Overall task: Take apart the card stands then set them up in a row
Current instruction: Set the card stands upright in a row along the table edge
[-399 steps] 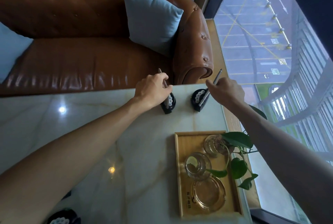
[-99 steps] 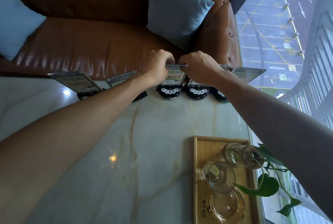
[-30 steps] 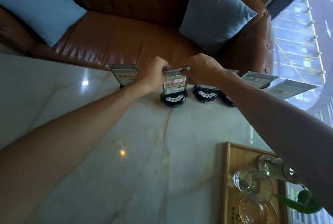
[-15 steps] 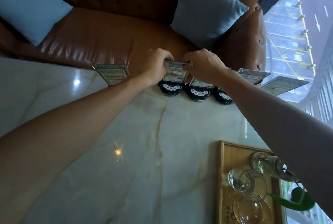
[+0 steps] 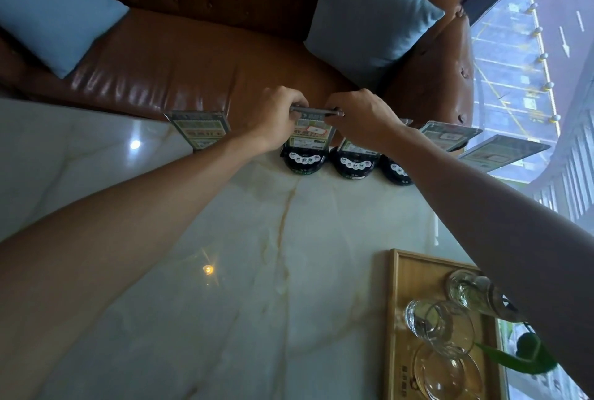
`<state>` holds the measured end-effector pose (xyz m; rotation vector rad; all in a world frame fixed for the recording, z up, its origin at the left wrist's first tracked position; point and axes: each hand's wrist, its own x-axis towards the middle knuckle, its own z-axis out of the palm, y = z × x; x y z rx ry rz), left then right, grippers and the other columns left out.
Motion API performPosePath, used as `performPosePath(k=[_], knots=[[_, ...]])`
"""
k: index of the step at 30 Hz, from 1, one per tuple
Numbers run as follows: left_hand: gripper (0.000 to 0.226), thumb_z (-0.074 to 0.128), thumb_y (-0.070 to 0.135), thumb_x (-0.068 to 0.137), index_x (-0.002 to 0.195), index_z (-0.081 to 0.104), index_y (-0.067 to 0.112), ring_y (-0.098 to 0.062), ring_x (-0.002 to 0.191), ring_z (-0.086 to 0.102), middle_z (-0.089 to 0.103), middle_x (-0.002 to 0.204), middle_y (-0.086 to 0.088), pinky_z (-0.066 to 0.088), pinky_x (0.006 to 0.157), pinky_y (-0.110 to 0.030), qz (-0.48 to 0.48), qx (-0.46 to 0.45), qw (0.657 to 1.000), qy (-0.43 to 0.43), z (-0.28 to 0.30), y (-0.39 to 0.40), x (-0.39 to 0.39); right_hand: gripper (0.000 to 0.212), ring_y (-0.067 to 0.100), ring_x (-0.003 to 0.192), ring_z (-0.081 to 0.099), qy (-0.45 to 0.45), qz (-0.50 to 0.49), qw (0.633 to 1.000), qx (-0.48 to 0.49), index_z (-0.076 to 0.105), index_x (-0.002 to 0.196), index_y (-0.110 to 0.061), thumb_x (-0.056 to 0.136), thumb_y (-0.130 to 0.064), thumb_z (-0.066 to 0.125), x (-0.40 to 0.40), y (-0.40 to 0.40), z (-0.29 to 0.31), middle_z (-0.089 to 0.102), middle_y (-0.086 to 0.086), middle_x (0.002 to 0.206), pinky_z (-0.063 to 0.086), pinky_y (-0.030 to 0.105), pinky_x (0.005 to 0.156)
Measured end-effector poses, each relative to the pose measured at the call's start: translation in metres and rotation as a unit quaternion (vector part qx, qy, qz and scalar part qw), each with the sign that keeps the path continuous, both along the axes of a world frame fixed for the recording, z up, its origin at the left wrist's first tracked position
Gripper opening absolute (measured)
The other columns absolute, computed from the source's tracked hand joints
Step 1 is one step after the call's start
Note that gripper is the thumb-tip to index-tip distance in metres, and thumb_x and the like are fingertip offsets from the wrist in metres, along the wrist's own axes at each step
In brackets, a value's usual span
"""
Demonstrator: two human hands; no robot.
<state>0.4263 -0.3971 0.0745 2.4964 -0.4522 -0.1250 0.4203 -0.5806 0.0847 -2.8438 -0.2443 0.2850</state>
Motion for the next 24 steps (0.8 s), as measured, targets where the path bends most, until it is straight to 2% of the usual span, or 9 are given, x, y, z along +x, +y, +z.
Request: performPosePath(k=[4, 6, 9, 11, 14, 16, 18, 21, 24], knots=[[0.024, 0.067, 0.010, 0.092, 0.115, 0.073, 0.012, -0.021, 0.100, 0.068, 0.074, 0.109, -0.006, 0.050, 0.082, -0.028, 0.014, 0.013, 1.000, 0.003, 0.007, 0.009, 0.000, 0.015, 0.029, 0.077, 0.065, 0.007, 0.007, 1.000, 0.007, 0.068, 0.105, -0.022, 0.093, -0.023, 0.058, -0.002, 0.000, 0.003, 0.071, 0.008, 0.088, 0.047, 0.033, 0.062], [0.026, 0.069, 0.016, 0.092, 0.117, 0.072, 0.012, -0.021, 0.098, 0.068, 0.074, 0.107, -0.006, 0.049, 0.078, -0.026, 0.028, 0.024, 0.999, -0.010, 0.014, 0.020, 0.001, 0.017, 0.028, 0.079, 0.068, 0.009, 0.016, 1.000, 0.008, 0.066, 0.106, -0.023, 0.091, -0.029, 0.061, -0.003, 0.003, 0.007, 0.072, 0.006, 0.091, 0.053, 0.035, 0.069], [0.029, 0.069, 0.027, 0.091, 0.115, 0.073, 0.012, -0.024, 0.100, 0.068, 0.074, 0.109, -0.007, 0.049, 0.080, -0.029, 0.094, 0.067, 0.993, -0.038, 0.028, 0.047, 0.006, 0.020, 0.029, 0.083, 0.069, -0.046, 0.028, 0.998, 0.026, 0.065, 0.105, -0.021, 0.091, -0.033, 0.057, -0.001, 0.021, 0.014, 0.073, 0.005, 0.102, 0.054, 0.043, 0.080], [0.030, 0.068, 0.039, 0.088, 0.100, 0.076, 0.013, -0.025, 0.089, 0.071, 0.077, 0.097, -0.007, 0.055, 0.077, -0.034, 0.140, 0.115, 0.983, -0.033, 0.034, 0.068, 0.009, 0.023, 0.030, 0.087, 0.068, -0.082, 0.034, 0.995, 0.037, 0.066, 0.105, -0.019, 0.091, -0.028, 0.051, 0.004, 0.040, 0.019, 0.072, 0.006, 0.103, 0.054, 0.044, 0.082], [0.050, 0.061, 0.056, 0.088, 0.072, 0.074, 0.011, -0.021, 0.057, 0.071, 0.072, 0.061, -0.004, 0.054, 0.057, -0.032, 0.157, 0.173, 0.969, 0.074, 0.033, 0.093, 0.004, 0.021, 0.028, 0.091, 0.066, -0.087, 0.037, 0.995, 0.036, 0.069, 0.100, -0.019, 0.089, -0.026, 0.052, 0.009, 0.067, 0.024, 0.072, 0.004, 0.102, 0.053, 0.043, 0.082], [0.057, 0.055, 0.061, 0.088, 0.064, 0.070, 0.012, -0.020, 0.052, 0.070, 0.068, 0.051, -0.002, 0.055, 0.059, -0.031, 0.159, 0.194, 0.963, 0.102, 0.028, 0.104, -0.003, 0.020, 0.028, 0.092, 0.065, -0.071, 0.032, 0.996, 0.037, 0.070, 0.100, -0.016, 0.089, -0.026, 0.056, 0.010, 0.081, 0.025, 0.072, 0.004, 0.102, 0.053, 0.042, 0.082], [0.057, 0.055, 0.063, 0.086, 0.065, 0.071, 0.012, -0.026, 0.065, 0.069, 0.068, 0.058, -0.006, 0.053, 0.065, -0.032, 0.166, 0.196, 0.964, 0.072, 0.023, 0.111, -0.006, 0.021, 0.026, 0.094, 0.066, -0.053, 0.039, 0.997, 0.038, 0.071, 0.101, -0.016, 0.089, -0.026, 0.058, 0.007, 0.093, 0.027, 0.072, 0.004, 0.104, 0.053, 0.042, 0.083], [0.051, 0.063, 0.056, 0.087, 0.072, 0.075, 0.009, -0.021, 0.060, 0.060, 0.070, 0.067, -0.011, 0.036, 0.048, -0.026, 0.170, 0.153, 0.971, 0.070, 0.021, 0.114, -0.012, 0.023, 0.027, 0.098, 0.067, -0.032, 0.059, 0.997, 0.034, 0.072, 0.107, -0.017, 0.090, -0.021, 0.057, 0.002, 0.105, 0.031, 0.073, 0.004, 0.108, 0.053, 0.044, 0.087], [0.042, 0.071, 0.052, 0.082, 0.080, 0.072, 0.010, -0.023, 0.074, 0.068, 0.072, 0.076, -0.006, 0.042, 0.053, -0.029, 0.141, 0.140, 0.977, 0.080, 0.020, 0.118, -0.016, 0.026, 0.025, 0.095, 0.069, -0.015, 0.076, 0.997, 0.016, 0.072, 0.108, -0.016, 0.091, -0.015, 0.052, -0.002, 0.117, 0.030, 0.074, 0.003, 0.107, 0.055, 0.042, 0.085]])
